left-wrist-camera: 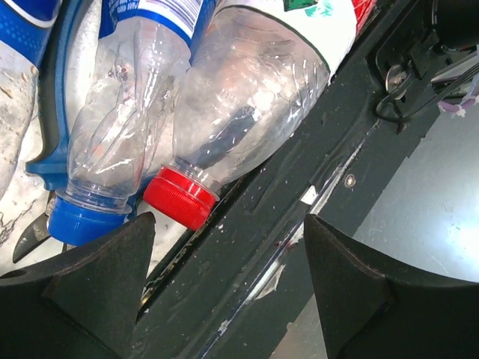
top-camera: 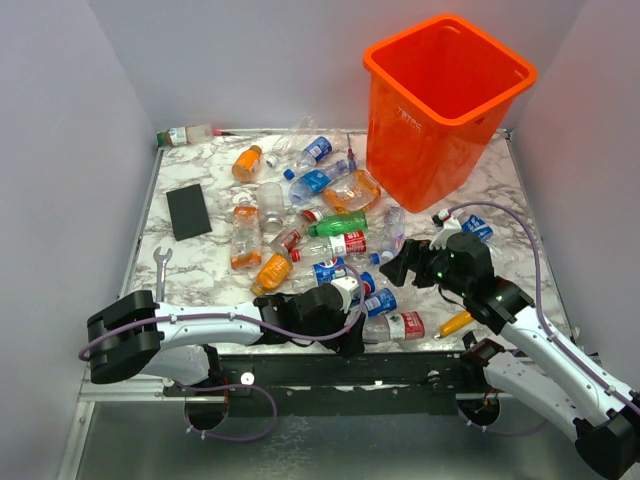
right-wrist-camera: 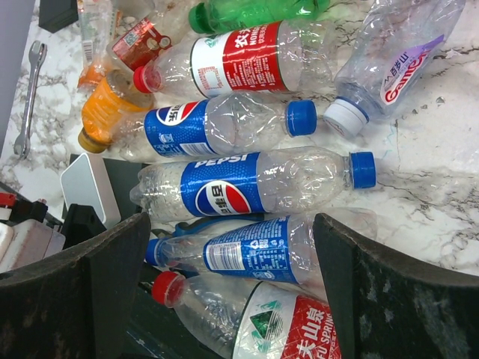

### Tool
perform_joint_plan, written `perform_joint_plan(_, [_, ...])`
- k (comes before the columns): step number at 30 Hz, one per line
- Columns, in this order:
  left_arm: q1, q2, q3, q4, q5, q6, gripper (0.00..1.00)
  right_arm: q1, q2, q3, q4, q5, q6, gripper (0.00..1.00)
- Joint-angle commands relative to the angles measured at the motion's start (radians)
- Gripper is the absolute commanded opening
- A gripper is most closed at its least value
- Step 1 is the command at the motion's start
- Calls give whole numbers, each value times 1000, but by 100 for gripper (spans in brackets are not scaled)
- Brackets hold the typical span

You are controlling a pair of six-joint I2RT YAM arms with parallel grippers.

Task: Put the plastic bottles in the bin
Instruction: Pick up the plastic bottle from the corner of the board.

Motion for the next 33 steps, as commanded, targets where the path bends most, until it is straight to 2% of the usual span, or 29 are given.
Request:
perform_joint_plan(1, [-4,-1,5,45,-57,13,80,3,-9,-16,-4,12,6,93])
perform_joint_plan(6, [-2,-1,17,49,-102,40,79,2,-11,-22,0,13,9,93])
perform_joint_plan(8, [-3,-16,44,11,-118,85,82,3,-16,-14,-11,21,5,93])
perform_joint_plan(14, [-4,-71,226,-215,-157,348,95,3,-81,53,-79,95,-16,93])
perform_joint_plan(20, [-32,-40,309,-277,-68,594,98,2,-156,111,-113,231,44,93])
perform_joint_plan(22, [-60,-11,320,-276,-26,678,98,2,-178,127,-126,270,78,93])
perform_joint_plan(25, [-111,60,360,-287,-62,785,98,3,-215,154,-128,302,103,94])
perform_joint_plan(33, [-142,276,526,-324,-163,908,95,3,-293,261,-147,331,135,95])
